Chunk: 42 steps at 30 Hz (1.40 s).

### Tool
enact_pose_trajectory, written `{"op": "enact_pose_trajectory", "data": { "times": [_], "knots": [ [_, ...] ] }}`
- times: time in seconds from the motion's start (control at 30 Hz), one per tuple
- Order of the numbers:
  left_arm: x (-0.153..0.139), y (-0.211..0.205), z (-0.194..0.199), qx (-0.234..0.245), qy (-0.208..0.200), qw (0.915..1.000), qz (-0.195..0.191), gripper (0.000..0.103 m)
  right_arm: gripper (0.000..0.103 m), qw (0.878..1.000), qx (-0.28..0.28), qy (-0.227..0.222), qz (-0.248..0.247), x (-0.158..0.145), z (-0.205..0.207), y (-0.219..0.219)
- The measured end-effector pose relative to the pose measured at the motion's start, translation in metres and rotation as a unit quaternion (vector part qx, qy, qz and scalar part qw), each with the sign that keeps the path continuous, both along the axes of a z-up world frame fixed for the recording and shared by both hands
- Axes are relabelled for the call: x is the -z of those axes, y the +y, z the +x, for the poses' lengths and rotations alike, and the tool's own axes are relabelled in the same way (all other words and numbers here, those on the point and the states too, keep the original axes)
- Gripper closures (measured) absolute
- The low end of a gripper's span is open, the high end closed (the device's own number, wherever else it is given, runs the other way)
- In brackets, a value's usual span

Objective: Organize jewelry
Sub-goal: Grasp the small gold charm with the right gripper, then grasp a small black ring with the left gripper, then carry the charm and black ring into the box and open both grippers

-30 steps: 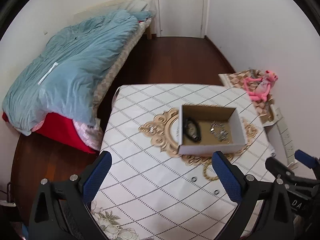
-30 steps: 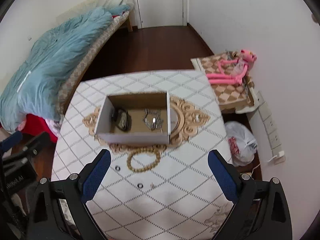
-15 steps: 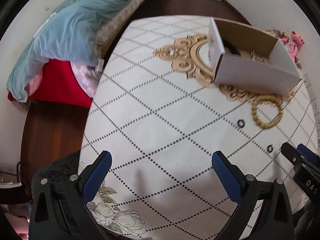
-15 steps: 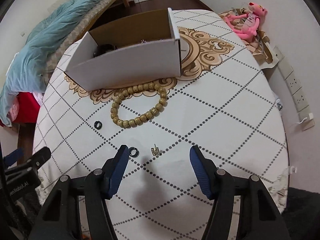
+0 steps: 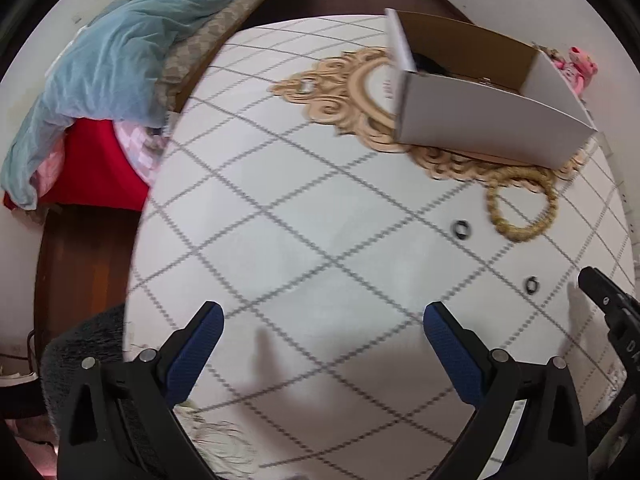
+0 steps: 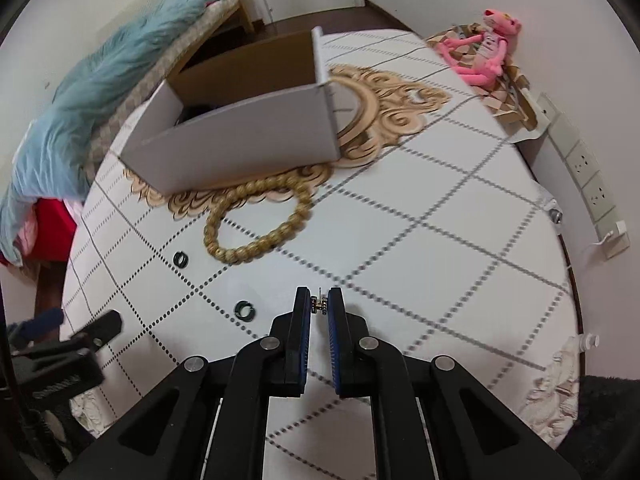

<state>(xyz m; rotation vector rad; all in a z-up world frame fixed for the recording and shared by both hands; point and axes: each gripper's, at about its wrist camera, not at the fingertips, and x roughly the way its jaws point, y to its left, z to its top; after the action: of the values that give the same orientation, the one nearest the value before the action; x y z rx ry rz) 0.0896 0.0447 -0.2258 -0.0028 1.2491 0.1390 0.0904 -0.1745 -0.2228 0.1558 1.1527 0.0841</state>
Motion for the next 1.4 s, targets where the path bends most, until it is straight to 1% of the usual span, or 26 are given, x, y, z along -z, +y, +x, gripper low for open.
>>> {"op": "enact_pose_trajectory", "data": {
  "times": [0.17,0.33,0.4,0.43,0.47,0.5,0.53,0.57,0.63,0.67,0.7,0.77,0.97,1.07,1.17,1.27,1.33,1.4],
  "knots": [
    [0.002,-0.039,0.001,0.036,-0.010,0.9981,-0.050,0.002,0.094,1.000,0.024,-0.006,0.001,-0.010,-0.009,-0.026],
    [0.009,-0.082,0.004,0.083,-0.017,0.9947,-0.058,0.003,0.094,0.999,0.054,-0.003,-0.004,-0.008,-0.018,-0.054],
    [0.013,-0.095,0.005,0.096,-0.017,0.9937,-0.055,0.019,0.094,0.998,0.061,-0.002,-0.005,-0.008,-0.019,-0.061],
    [0.015,-0.098,0.006,0.100,-0.016,0.9933,-0.055,0.023,0.094,0.998,0.063,-0.003,-0.005,-0.008,-0.020,-0.063],
    [0.018,-0.102,0.007,0.104,-0.015,0.9929,-0.054,0.031,0.094,0.998,0.066,-0.005,-0.004,-0.009,-0.020,-0.065],
    [0.020,-0.106,0.008,0.107,-0.017,0.9930,-0.048,0.034,0.094,0.998,0.069,-0.006,-0.003,-0.010,-0.020,-0.068],
    [0.019,-0.109,0.009,0.112,-0.027,0.9923,-0.045,0.037,0.094,0.997,0.071,-0.006,-0.002,-0.010,-0.019,-0.069],
    [0.016,-0.113,0.008,0.116,-0.031,0.9917,-0.047,0.044,0.094,0.997,0.072,-0.007,-0.001,-0.010,-0.019,-0.070],
    [0.013,-0.117,0.009,0.122,-0.041,0.9905,-0.047,0.059,0.094,0.997,0.072,-0.008,-0.001,-0.010,-0.018,-0.071],
    [0.012,-0.118,0.010,0.125,-0.044,0.9900,-0.047,0.075,0.094,0.997,0.073,-0.008,0.000,-0.010,-0.018,-0.072],
    [0.011,-0.118,0.011,0.128,-0.046,0.9895,-0.048,0.087,0.094,0.997,0.073,-0.008,0.000,-0.010,-0.018,-0.072],
    [0.011,-0.116,0.013,0.128,-0.046,0.9892,-0.053,0.092,0.094,0.997,0.074,-0.007,0.000,-0.010,-0.018,-0.071],
    [0.011,-0.109,0.012,0.124,-0.044,0.9887,-0.073,0.093,0.094,0.997,0.073,-0.017,0.004,-0.016,-0.018,-0.069],
    [0.003,-0.103,0.007,0.123,-0.043,0.9877,-0.086,0.093,0.094,0.997,0.072,-0.025,0.009,-0.023,-0.018,-0.069],
    [-0.022,-0.090,0.004,0.119,-0.055,0.9858,-0.104,0.093,0.094,0.997,0.070,-0.033,0.022,-0.034,-0.015,-0.067],
    [-0.056,-0.074,0.010,0.114,-0.075,0.9830,-0.123,0.093,0.094,0.996,0.059,-0.043,0.048,-0.053,-0.004,-0.061],
    [-0.081,-0.063,0.022,0.112,-0.091,0.9812,-0.128,0.093,0.094,0.996,0.048,-0.051,0.059,-0.065,0.005,-0.054],
    [-0.099,-0.054,0.038,0.110,-0.101,0.9797,-0.134,0.093,0.094,0.995,0.030,-0.059,0.079,-0.080,0.022,-0.044]
  ]
}}
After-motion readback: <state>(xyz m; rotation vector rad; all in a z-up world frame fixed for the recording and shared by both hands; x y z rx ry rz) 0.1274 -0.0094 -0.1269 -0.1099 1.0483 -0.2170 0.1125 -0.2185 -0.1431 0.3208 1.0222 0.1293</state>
